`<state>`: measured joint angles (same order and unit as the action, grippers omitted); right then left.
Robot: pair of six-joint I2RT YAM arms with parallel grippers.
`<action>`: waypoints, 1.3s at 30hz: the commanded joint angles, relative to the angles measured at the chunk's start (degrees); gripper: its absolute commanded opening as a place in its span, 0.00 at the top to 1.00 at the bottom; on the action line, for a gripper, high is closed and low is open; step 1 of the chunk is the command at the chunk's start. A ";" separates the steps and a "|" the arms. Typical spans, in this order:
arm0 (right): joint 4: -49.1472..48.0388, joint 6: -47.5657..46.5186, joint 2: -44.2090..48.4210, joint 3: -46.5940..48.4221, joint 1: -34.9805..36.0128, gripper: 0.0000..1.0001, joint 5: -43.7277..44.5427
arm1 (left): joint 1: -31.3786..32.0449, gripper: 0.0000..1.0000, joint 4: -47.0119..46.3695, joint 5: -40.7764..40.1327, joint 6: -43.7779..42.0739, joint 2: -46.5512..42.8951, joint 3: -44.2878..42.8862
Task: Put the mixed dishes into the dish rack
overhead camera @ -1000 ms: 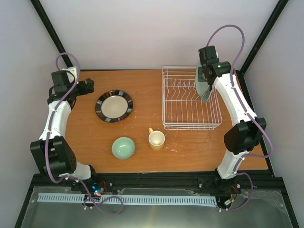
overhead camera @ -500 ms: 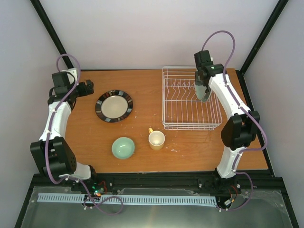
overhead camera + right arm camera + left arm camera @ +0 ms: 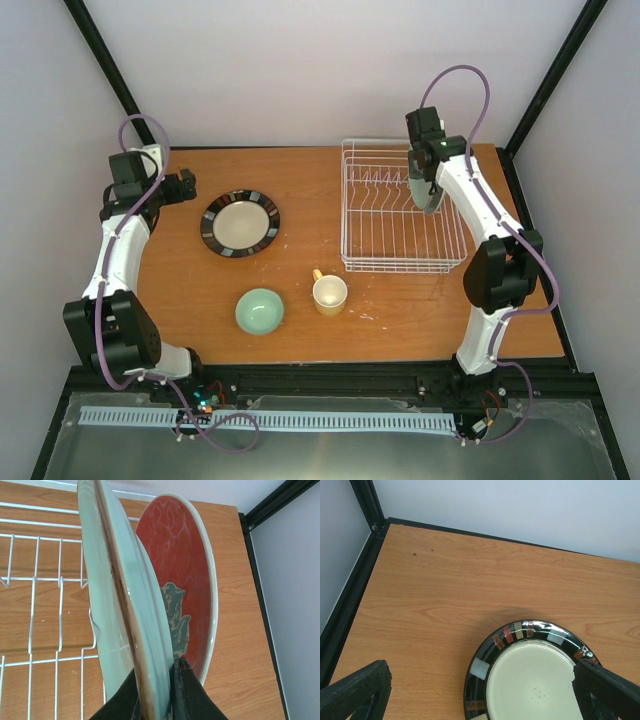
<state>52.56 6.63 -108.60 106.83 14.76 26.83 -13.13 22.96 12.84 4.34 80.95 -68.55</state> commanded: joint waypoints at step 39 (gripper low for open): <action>2.90 10.91 -11.68 6.96 -0.79 0.59 1.80 | 0.03 0.00 2.36 -1.32 -3.07 1.57 -0.07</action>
<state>53.23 16.91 -120.29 112.62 14.22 27.38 -13.13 24.08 11.57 2.07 81.25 -68.55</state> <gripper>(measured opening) 0.325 0.997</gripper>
